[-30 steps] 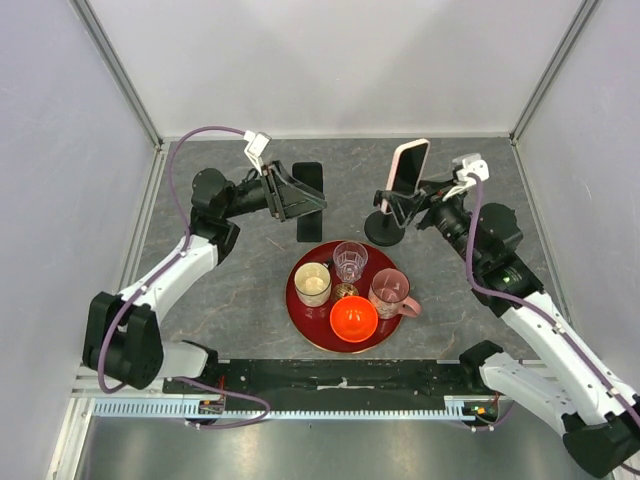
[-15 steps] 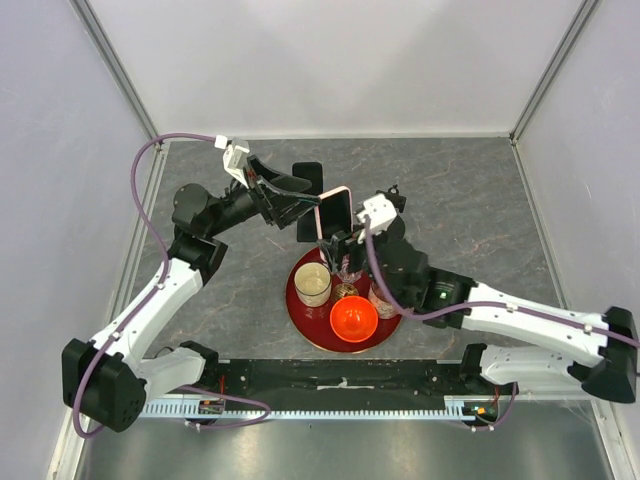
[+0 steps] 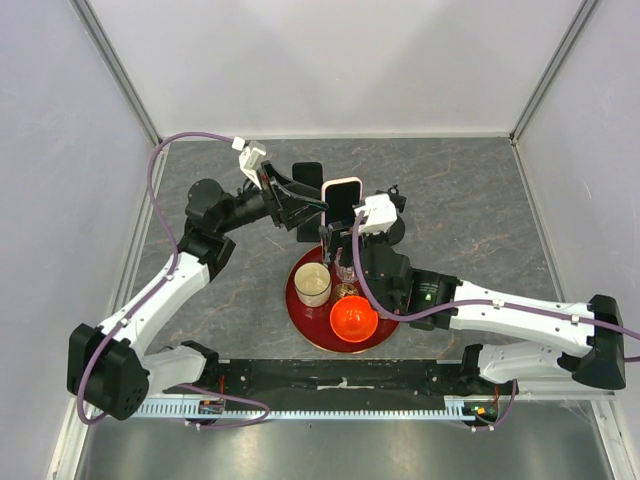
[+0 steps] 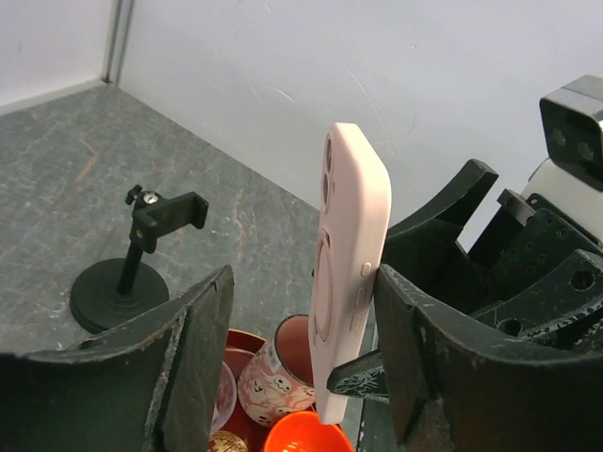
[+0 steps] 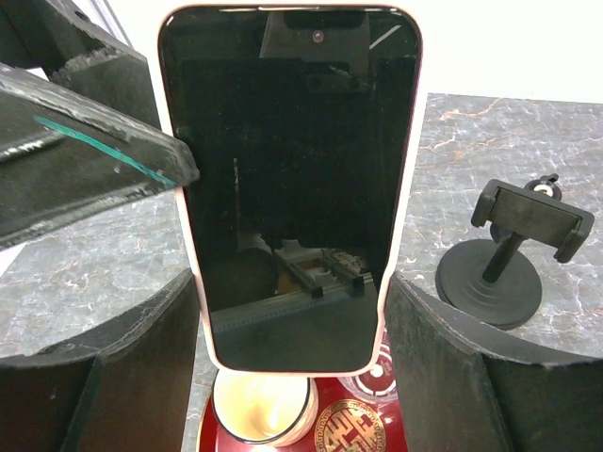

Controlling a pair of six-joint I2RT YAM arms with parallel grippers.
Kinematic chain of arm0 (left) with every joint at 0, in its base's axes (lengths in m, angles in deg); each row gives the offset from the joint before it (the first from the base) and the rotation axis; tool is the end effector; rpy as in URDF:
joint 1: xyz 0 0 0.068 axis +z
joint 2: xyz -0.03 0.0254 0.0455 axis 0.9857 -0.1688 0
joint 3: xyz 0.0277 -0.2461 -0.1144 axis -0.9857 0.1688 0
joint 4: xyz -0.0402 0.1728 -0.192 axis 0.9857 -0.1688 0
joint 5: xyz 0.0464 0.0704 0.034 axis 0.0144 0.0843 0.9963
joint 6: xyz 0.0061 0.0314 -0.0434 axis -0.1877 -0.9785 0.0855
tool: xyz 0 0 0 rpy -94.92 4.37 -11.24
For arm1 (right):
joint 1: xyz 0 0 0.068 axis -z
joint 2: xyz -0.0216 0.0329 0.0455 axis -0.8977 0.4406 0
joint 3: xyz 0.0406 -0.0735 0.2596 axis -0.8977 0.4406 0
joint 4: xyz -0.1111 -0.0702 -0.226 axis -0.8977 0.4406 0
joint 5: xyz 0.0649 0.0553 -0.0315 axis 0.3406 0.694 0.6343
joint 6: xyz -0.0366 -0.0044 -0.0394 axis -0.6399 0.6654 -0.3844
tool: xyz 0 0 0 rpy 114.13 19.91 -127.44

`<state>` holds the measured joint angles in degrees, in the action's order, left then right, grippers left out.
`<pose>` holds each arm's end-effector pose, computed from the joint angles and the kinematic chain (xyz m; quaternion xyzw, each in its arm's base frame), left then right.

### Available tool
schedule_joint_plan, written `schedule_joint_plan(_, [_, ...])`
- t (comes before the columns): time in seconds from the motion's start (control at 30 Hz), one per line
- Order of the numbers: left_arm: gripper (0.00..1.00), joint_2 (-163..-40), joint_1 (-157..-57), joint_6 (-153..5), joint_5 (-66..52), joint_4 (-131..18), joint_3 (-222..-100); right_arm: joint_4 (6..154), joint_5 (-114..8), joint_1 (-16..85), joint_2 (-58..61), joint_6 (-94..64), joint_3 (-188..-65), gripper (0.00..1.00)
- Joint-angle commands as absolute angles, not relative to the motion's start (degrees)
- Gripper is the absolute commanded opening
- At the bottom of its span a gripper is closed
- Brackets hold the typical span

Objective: Place the phone on the phone stand

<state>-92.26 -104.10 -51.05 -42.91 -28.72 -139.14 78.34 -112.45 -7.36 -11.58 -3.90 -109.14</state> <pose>0.2314 -0.1293 0.3667 0.2393 0.6003 -0.5572 0.5214 0.1127 0.2438 0.3636 -0.0473 0.7360 0.1747 0.6524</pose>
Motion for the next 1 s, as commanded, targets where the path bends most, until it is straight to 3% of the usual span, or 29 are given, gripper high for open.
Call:
schedule_joint_plan(0.0, [0.65, -93.5, -104.6, -51.0, -45.0, -27.4, -141.1, 73.3, -113.1, -9.0, -11.0, -3.7, -114.4, 0.0])
schedule_joint_plan(0.3, [0.56, -94.3, -104.9, -50.0, -46.3, -27.0, -141.2, 73.6, -114.1, -10.9, -9.3, -4.1, -115.4, 0.0])
schedule_joint_plan(0.4, [0.2, -95.2, -105.0, -49.5, -48.9, -26.4, -141.9, 74.5, -114.4, -11.4, -7.9, -3.8, -116.7, 0.0])
schedule_joint_plan(0.47, [0.08, -95.3, -105.0, -49.2, -49.4, -26.4, -142.1, 76.1, -114.9, -11.5, -6.5, -3.1, -118.1, 0.0])
schedule_joint_plan(0.53, [0.02, -95.2, -105.0, -49.2, -49.2, -26.4, -141.9, 77.5, -115.3, -11.5, -6.3, -2.9, -118.7, 0.11])
schedule_joint_plan(0.57, [0.02, -95.1, -105.0, -49.4, -49.1, -26.5, -141.9, 77.7, -114.9, -11.4, -6.4, -3.2, -118.9, 0.37])
schedule_joint_plan(0.63, [0.02, -95.0, -105.0, -49.4, -49.2, -26.7, -141.9, 79.3, -113.4, -10.8, -7.2, -5.2, -119.3, 0.6])
schedule_joint_plan(0.67, [0.02, -94.9, -105.0, -49.5, -48.9, -27.4, -142.0, 80.8, -111.7, -10.8, -7.7, -5.9, -119.6, 0.87])
schedule_joint_plan(0.7, [0.02, -94.9, -105.0, -49.9, -48.5, -28.4, -142.3, 83.6, -110.6, -9.8, -8.2, -6.5, -119.9, 0.97])
schedule_joint_plan(0.83, [0.02, -95.0, -105.0, -53.5, -45.4, -36.2, -144.5, 95.1, -93.1, -1.7, -11.1, -8.8, -121.4, 0.98])
schedule_joint_plan(0.87, [0.02, -95.1, -105.0, -54.0, -45.2, -38.8, -145.4, 97.3, -82.7, 0.5, -11.3, -9.5, -121.7, 0.98])
schedule_joint_plan(0.97, [0.02, -95.4, -105.0, -54.9, -44.9, -39.9, -145.7, 107.6, -80.6, 5.4, -11.9, -12.1, -123.2, 0.98])
